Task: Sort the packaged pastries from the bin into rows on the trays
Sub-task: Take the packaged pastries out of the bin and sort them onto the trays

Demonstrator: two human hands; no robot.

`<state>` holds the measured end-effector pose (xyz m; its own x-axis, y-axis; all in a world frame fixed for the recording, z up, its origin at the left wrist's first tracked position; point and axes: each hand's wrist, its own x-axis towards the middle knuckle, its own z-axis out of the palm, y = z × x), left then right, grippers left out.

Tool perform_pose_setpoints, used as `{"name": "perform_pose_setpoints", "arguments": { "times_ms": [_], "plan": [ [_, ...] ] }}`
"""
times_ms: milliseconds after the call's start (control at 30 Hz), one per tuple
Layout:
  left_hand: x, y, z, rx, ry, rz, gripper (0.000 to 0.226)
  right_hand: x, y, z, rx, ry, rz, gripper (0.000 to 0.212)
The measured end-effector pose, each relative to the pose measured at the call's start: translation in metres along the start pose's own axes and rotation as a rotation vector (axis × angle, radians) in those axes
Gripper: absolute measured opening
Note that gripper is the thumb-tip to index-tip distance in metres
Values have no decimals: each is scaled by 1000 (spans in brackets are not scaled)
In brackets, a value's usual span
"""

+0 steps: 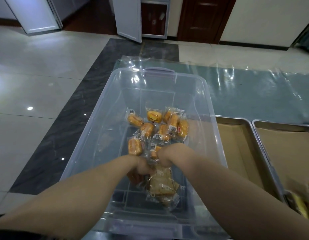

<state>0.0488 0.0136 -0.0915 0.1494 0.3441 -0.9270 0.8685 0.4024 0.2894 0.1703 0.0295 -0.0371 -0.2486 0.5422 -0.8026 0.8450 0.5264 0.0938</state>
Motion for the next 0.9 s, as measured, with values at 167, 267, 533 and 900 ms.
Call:
{"name": "perform_pose_setpoints", "arguments": {
  "times_ms": [167,267,533,900],
  "plan": [
    [0,3,3,-24,-47,-1,50,4,10,2,36,-16,47,25],
    [-3,9,0,114,22,35,55,6,16,2,127,49,115,30],
    [-30,20,-18,491,174,48,50,36,27,17,382,165,218,45],
    [-81,29,-43,855,241,33,57,63,25,31,565,269,220,24]
  ]
}}
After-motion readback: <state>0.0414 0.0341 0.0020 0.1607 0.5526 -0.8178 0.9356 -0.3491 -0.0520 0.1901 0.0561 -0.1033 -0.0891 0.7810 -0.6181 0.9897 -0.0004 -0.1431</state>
